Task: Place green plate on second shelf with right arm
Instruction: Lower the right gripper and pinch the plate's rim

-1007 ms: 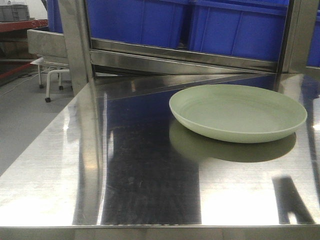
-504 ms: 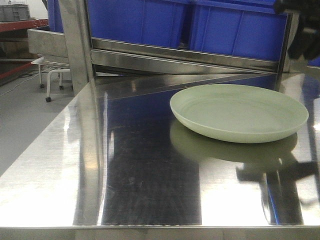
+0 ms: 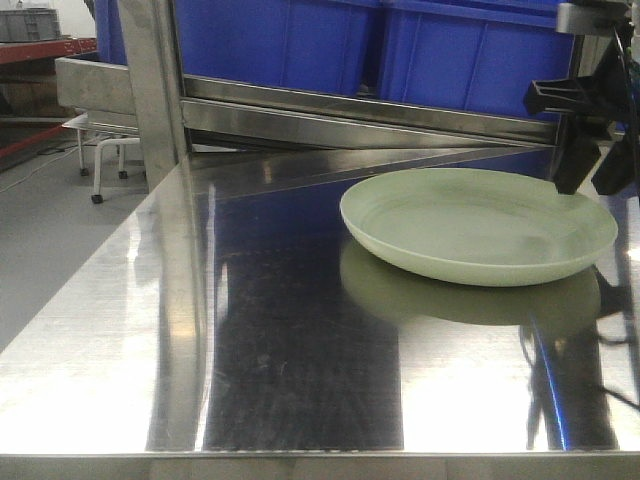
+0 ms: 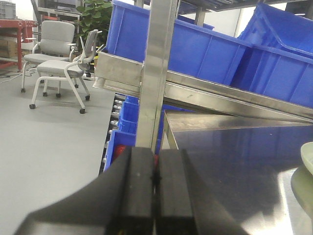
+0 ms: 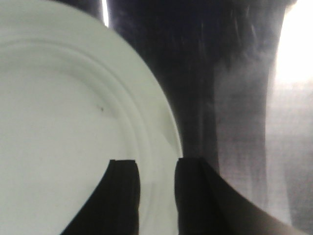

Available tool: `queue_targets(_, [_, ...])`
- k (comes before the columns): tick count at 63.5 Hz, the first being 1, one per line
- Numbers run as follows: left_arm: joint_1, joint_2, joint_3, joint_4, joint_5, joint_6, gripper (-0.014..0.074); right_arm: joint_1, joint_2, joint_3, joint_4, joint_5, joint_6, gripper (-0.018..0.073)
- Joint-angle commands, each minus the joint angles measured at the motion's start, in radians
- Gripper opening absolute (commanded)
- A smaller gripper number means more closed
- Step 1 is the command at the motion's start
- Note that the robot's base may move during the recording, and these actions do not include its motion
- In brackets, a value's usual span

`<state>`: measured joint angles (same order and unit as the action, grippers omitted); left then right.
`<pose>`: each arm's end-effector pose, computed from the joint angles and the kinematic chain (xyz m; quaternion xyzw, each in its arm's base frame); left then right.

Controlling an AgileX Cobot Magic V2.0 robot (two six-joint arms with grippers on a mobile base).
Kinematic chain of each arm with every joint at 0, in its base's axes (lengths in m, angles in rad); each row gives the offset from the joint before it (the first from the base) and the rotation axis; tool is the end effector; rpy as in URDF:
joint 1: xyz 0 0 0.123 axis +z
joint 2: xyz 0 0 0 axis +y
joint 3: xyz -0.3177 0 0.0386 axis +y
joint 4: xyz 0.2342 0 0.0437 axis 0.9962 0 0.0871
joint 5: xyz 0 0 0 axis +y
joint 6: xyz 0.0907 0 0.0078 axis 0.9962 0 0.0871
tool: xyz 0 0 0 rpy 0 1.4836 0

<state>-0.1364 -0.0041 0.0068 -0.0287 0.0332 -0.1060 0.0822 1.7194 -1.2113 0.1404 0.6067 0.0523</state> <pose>0.0073 -0.0011 0.2079 0.0009 0.6887 -0.0983 0.7183 0.3564 0.0367 0.2782 0.0304 0.9615 0.0718 0.2634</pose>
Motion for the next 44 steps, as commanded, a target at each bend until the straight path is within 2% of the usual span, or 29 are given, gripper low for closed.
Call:
queue_targets(1, [-0.004, -0.016, 0.041, -0.007, -0.089, -0.003, 0.013, -0.002, -0.043, -0.038, -0.021, -0.085, -0.012, 0.0312])
queue_targets(14, [-0.004, -0.016, 0.041, -0.007, -0.089, -0.003, 0.013, -0.002, -0.02, -0.038, -0.064, -0.077, -0.011, 0.0312])
queue_targets(38, [-0.004, -0.016, 0.041, -0.007, -0.089, -0.003, 0.013, -0.005, 0.062, -0.038, -0.063, -0.035, 0.007, 0.0312])
queue_targets(44, [-0.004, -0.016, 0.041, -0.007, -0.089, -0.003, 0.013, -0.005, 0.07, -0.038, -0.059, -0.019, 0.007, 0.0267])
